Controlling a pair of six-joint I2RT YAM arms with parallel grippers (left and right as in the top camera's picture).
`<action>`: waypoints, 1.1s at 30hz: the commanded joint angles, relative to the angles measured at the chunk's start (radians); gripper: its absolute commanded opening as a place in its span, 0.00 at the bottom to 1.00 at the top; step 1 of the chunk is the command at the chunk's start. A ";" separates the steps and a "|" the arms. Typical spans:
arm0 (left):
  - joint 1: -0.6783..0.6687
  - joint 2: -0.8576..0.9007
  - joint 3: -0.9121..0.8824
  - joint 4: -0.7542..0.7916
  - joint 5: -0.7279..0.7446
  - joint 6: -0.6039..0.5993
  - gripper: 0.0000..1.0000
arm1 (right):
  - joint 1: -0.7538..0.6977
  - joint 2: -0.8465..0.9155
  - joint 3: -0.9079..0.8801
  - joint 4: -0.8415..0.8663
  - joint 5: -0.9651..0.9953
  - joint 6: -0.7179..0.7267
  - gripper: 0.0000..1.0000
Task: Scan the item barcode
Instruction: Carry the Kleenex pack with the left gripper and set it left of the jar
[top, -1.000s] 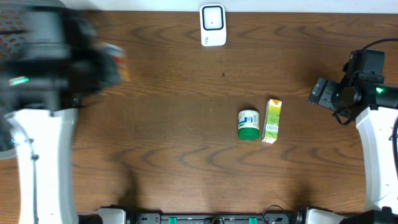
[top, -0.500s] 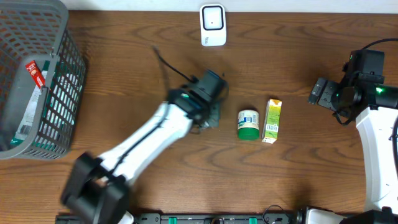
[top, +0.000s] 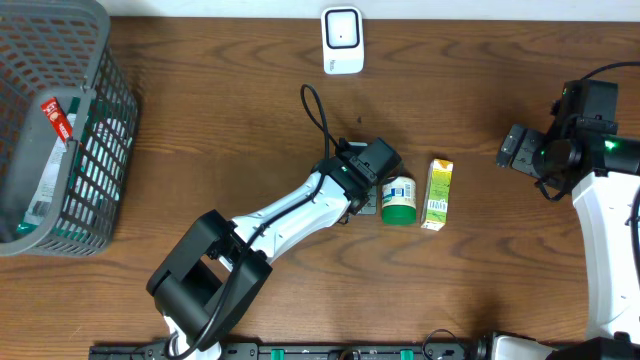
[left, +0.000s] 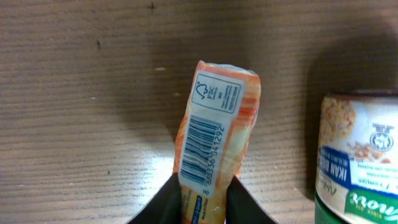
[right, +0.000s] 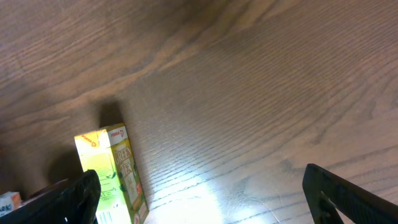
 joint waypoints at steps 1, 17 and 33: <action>-0.011 -0.003 0.003 -0.001 -0.040 -0.014 0.25 | -0.004 -0.005 0.002 -0.001 0.011 -0.008 0.99; -0.067 -0.001 0.012 0.002 -0.085 -0.013 0.60 | -0.004 -0.005 0.002 -0.001 0.011 -0.008 0.99; -0.030 -0.097 0.075 -0.017 -0.136 0.081 0.51 | -0.004 -0.005 0.002 -0.001 0.011 -0.008 0.99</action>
